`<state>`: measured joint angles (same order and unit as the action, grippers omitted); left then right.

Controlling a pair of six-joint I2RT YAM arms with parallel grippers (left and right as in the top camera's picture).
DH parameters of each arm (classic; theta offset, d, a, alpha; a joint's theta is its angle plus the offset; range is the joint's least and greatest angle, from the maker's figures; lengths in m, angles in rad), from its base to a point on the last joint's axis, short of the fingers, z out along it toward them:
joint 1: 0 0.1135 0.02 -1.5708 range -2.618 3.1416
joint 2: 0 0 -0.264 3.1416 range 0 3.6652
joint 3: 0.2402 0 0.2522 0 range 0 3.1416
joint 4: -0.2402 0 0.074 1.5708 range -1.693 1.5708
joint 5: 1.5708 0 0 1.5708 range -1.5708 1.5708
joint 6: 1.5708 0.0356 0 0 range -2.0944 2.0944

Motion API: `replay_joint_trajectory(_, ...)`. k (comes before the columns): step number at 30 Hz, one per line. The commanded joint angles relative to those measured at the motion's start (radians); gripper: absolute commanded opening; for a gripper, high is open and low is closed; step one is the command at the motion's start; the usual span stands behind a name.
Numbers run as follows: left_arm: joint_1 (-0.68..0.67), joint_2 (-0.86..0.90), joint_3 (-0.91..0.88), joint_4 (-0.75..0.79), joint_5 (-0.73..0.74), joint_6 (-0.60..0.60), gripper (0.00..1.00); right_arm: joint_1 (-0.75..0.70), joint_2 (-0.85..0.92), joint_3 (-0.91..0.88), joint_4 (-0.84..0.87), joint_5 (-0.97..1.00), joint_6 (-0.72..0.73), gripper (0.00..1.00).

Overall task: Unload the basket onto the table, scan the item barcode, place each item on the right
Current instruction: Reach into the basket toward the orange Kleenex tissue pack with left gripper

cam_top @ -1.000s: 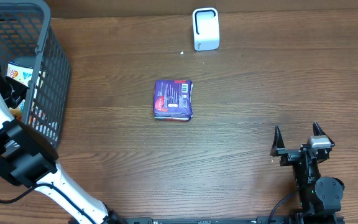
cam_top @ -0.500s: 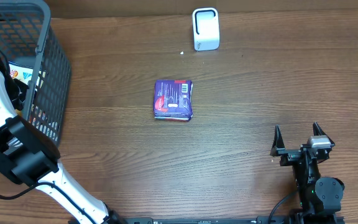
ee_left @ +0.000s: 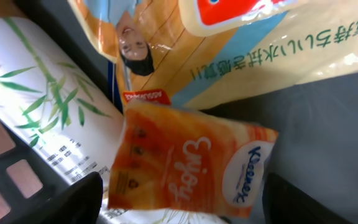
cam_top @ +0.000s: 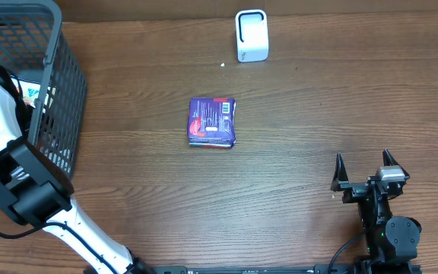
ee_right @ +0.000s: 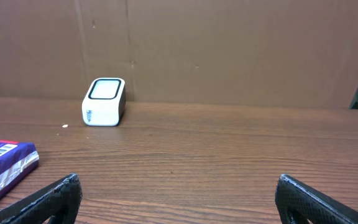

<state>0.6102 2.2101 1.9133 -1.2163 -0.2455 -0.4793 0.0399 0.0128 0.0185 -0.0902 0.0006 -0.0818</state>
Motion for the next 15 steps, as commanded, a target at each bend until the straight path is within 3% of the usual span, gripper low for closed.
replay_joint_trajectory(1,0.006,0.010,-0.025,0.023,-0.020,0.001,0.77,-0.001,-0.010,-0.011,0.006,0.006,0.006,1.00)
replay_joint_trajectory(4,0.006,0.011,-0.028,0.026,-0.020,0.001,0.79,-0.001,-0.010,-0.011,0.006,0.006,0.006,1.00)
replay_joint_trajectory(11,0.006,0.011,-0.028,0.017,-0.019,0.012,0.68,-0.001,-0.010,-0.011,0.006,0.006,0.006,1.00)
replay_joint_trajectory(15,0.006,0.011,-0.028,0.010,-0.019,0.012,0.49,-0.001,-0.010,-0.011,0.006,0.006,0.006,1.00)
